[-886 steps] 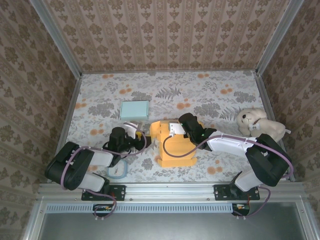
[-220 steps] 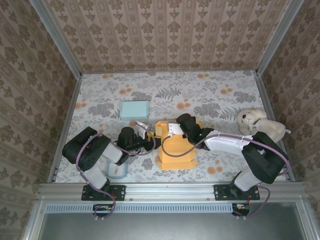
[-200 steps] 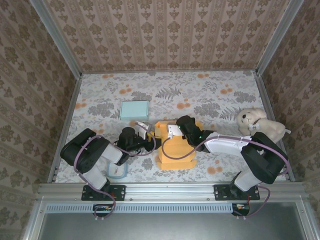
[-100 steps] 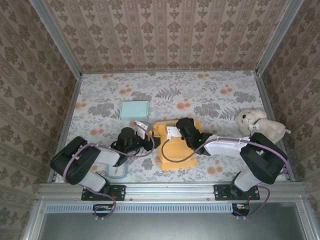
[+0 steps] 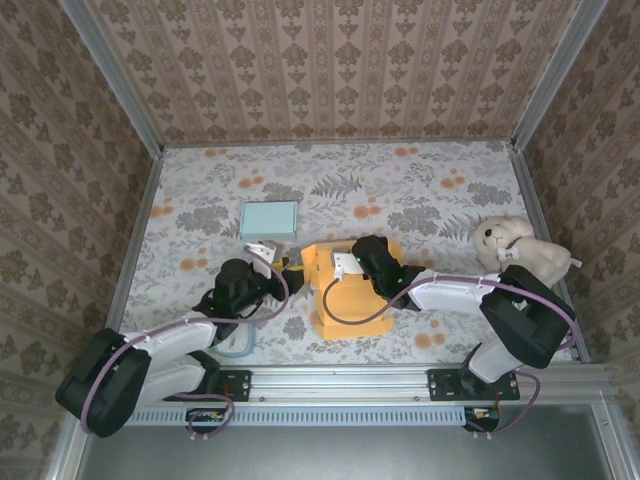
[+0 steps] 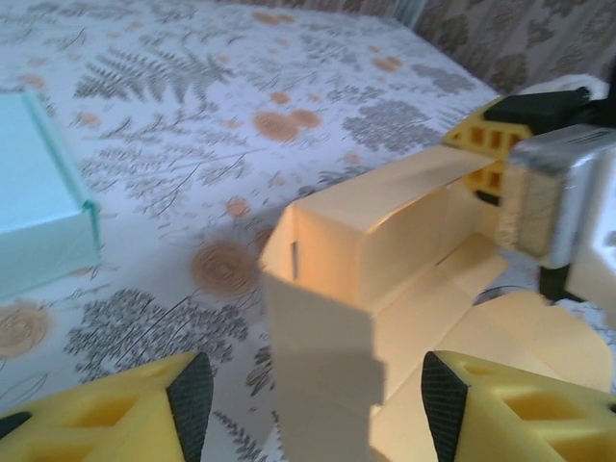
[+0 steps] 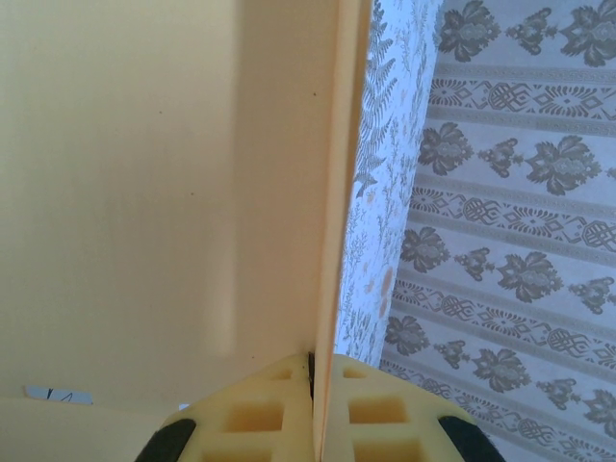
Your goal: Fold the paper box
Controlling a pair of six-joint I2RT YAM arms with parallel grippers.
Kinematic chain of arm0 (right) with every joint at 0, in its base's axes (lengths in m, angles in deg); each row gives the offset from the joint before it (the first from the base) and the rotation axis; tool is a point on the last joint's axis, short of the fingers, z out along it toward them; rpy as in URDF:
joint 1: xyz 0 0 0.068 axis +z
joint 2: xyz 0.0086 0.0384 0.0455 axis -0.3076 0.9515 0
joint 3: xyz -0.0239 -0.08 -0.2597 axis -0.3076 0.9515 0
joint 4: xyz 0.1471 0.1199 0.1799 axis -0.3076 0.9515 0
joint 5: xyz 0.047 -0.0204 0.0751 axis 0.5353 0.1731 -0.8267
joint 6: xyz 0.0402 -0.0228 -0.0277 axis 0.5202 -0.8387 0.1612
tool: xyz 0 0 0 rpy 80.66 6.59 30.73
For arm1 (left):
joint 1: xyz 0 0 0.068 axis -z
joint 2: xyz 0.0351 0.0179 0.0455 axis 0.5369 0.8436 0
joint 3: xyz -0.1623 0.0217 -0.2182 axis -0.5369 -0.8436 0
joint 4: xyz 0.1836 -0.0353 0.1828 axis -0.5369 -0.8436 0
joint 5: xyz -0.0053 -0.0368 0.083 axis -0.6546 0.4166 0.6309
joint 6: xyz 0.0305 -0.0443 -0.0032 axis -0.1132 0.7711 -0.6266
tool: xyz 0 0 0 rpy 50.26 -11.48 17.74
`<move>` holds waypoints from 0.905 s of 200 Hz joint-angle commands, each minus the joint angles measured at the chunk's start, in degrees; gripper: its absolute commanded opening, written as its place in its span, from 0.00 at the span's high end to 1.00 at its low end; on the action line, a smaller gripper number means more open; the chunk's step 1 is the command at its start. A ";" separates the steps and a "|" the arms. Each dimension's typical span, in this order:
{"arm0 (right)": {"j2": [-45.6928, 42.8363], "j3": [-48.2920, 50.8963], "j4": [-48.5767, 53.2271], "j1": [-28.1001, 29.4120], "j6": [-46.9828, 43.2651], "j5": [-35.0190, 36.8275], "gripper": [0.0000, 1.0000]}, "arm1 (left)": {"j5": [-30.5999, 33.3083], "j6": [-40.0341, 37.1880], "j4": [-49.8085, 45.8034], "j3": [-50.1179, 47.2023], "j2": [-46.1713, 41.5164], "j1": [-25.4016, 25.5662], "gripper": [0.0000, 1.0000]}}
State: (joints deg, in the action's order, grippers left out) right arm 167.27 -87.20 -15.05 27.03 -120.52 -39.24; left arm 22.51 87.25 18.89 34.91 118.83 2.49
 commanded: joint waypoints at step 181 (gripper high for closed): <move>0.58 -0.87 4.38 0.31 -0.10 1.05 1.00 | -7.77 3.77 11.73 0.73 13.90 -1.43 0.40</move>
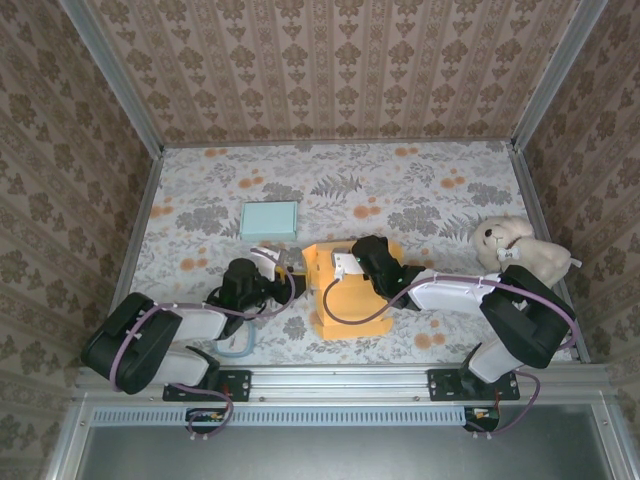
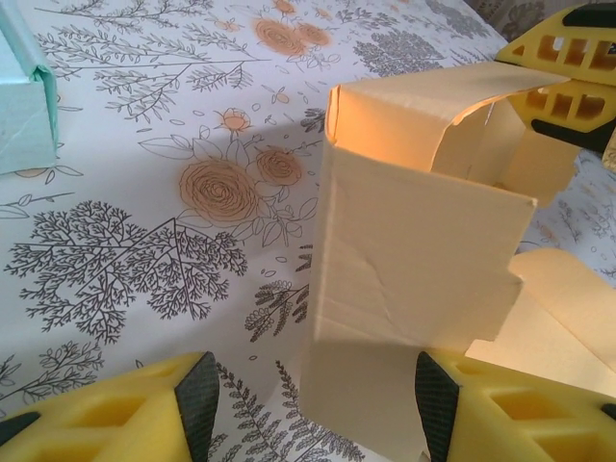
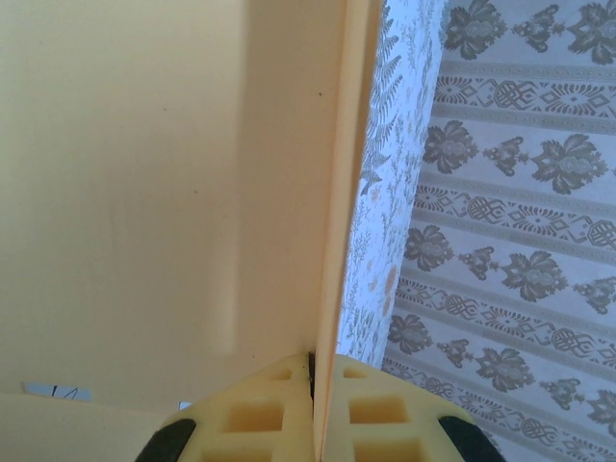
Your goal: Fold the paper box
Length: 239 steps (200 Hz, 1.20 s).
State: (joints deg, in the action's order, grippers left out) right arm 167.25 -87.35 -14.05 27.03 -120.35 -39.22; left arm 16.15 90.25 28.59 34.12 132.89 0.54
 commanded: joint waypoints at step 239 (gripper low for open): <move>0.54 -0.83 3.55 0.33 -0.40 1.12 1.00 | 0.62 -0.44 2.21 6.21 4.60 5.92 0.41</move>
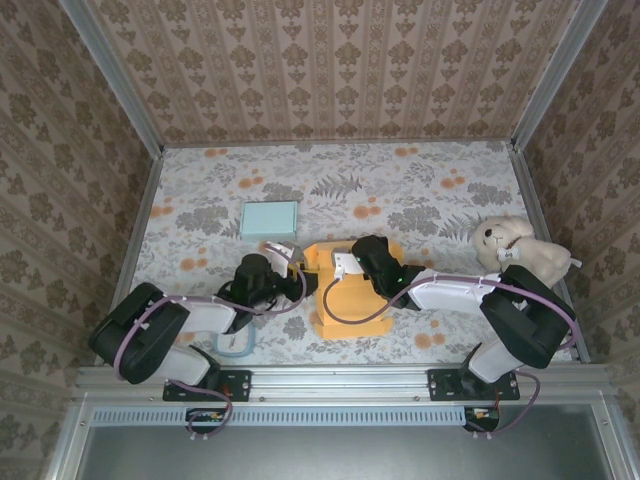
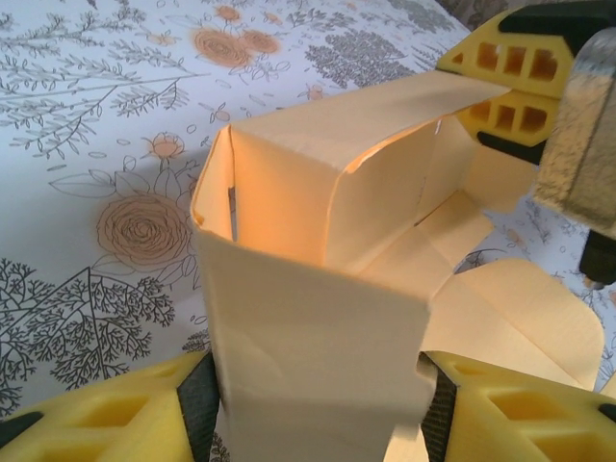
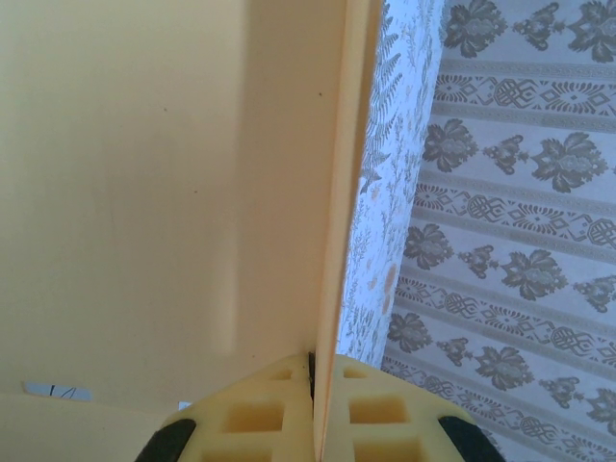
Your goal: Fold the paper box
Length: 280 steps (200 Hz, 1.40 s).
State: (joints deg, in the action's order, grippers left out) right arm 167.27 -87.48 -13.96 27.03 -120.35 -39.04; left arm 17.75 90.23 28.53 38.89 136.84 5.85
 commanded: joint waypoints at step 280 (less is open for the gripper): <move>1.91 -1.41 4.89 0.33 -0.26 1.75 1.00 | -20.58 7.01 24.90 -7.75 7.21 -14.97 0.32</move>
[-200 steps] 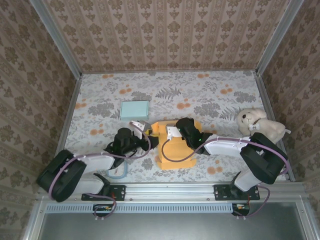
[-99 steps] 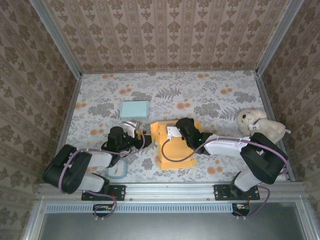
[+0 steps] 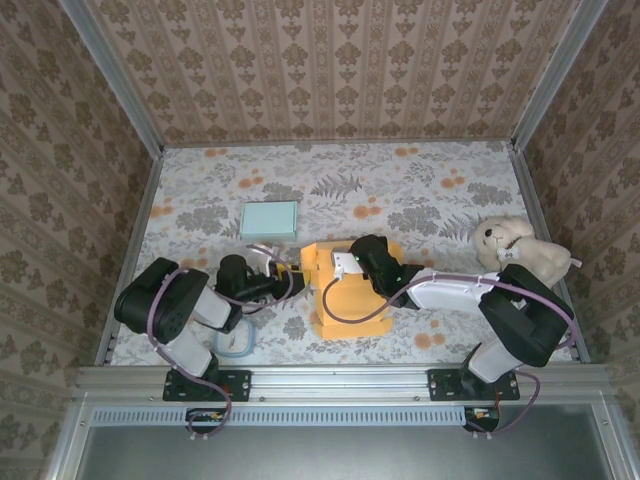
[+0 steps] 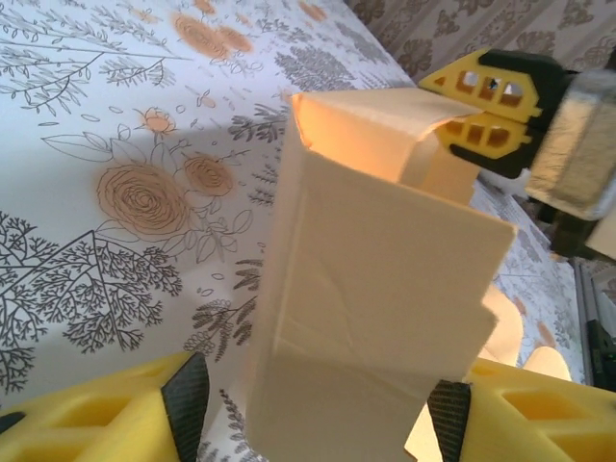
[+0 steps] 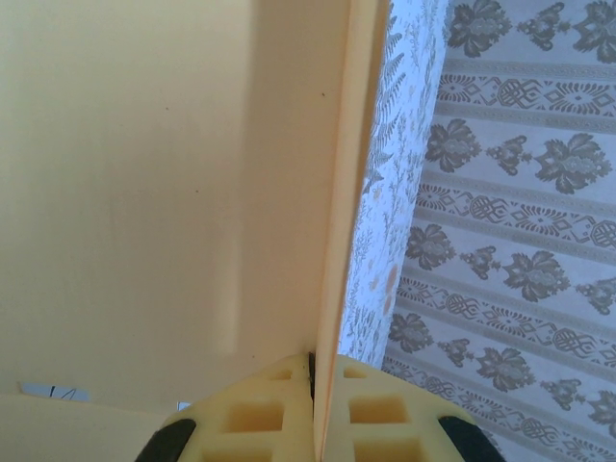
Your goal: Fold the paper box
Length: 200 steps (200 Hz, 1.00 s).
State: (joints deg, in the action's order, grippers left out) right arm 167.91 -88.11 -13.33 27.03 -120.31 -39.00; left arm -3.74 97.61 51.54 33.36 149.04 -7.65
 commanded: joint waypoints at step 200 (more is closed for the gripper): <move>2.08 -1.30 5.11 0.34 -0.32 2.04 1.00 | -0.70 0.88 3.66 1.84 1.90 0.69 0.35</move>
State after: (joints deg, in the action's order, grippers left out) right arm 168.08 -88.51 -12.48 27.03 -120.11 -38.93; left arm -2.91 98.14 51.94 33.90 150.35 -8.27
